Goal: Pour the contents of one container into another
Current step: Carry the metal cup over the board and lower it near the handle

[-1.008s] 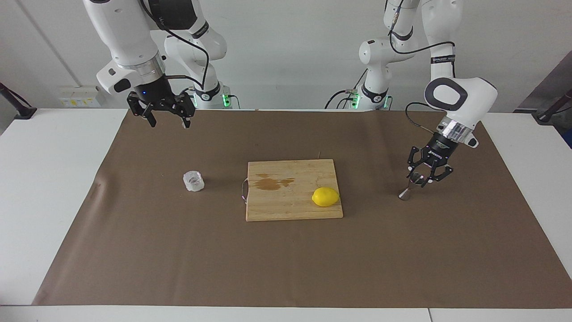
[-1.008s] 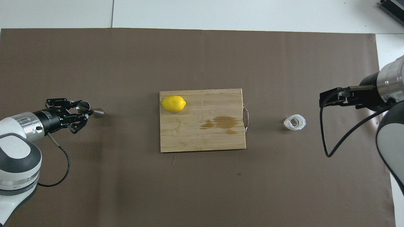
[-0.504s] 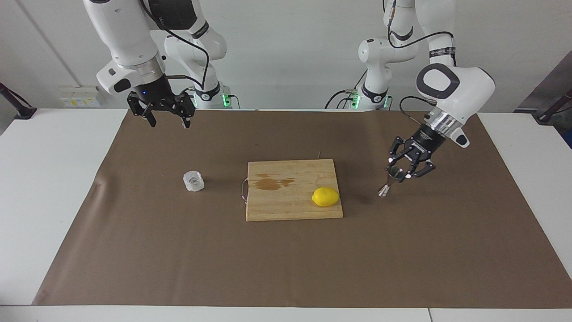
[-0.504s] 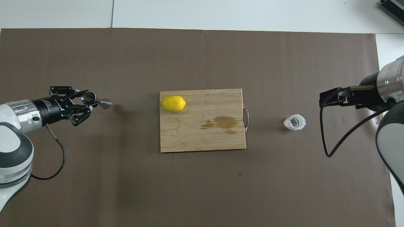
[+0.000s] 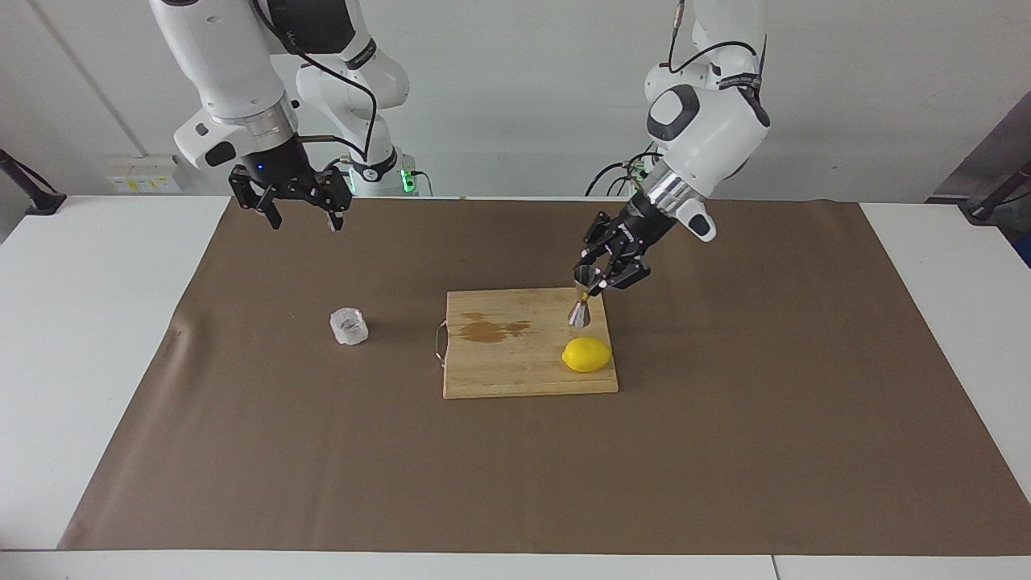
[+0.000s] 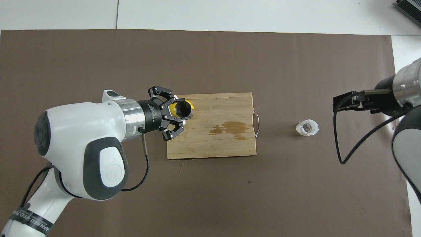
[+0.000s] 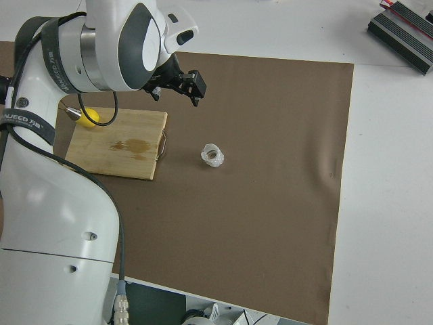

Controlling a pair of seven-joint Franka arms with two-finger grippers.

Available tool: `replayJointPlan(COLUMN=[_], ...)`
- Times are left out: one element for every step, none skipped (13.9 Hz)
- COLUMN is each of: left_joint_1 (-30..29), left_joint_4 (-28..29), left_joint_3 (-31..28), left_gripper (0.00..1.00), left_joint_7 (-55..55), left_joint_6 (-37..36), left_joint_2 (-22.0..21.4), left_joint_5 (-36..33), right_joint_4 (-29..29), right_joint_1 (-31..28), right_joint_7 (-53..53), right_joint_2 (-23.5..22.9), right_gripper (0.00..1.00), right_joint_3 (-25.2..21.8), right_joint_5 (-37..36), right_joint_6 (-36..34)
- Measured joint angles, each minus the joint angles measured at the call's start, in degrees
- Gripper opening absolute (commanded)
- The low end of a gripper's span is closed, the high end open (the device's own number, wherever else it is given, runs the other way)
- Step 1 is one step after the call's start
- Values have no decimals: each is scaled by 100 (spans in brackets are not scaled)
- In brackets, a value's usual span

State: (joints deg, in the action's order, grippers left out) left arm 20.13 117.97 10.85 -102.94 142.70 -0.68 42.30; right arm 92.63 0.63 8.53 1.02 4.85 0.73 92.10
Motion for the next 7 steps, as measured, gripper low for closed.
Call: replayJointPlan(left_joint_1=[270, 501, 663, 776, 854, 948, 1064], left_joint_4=[-155, -258, -329, -387, -443, -531, -625], left_joint_3=[-3, 0, 3, 2, 0, -7, -7], left_gripper=[0, 0, 0, 0, 0, 0, 0], left_joint_7=[-241, -428, -521, -557, -590, -650, -715], left_joint_6=[171, 457, 678, 781, 830, 889, 1041], left_joint_2=[200, 392, 550, 685, 812, 976, 1162], left_joint_5=[-141, -208, -235, -239, -240, -242, -251], right_joint_4=[0, 0, 0, 0, 0, 0, 0], right_joint_1=[0, 0, 0, 0, 0, 0, 0], right_joint_7=[0, 0, 0, 0, 0, 0, 0], right_joint_2=[0, 0, 0, 0, 0, 0, 0], right_gripper=[100, 100, 100, 100, 100, 100, 100], right_joint_3=[0, 0, 0, 0, 0, 0, 0], right_joint_5=[0, 0, 0, 0, 0, 0, 0], right_joint_6=[0, 0, 0, 0, 0, 0, 0])
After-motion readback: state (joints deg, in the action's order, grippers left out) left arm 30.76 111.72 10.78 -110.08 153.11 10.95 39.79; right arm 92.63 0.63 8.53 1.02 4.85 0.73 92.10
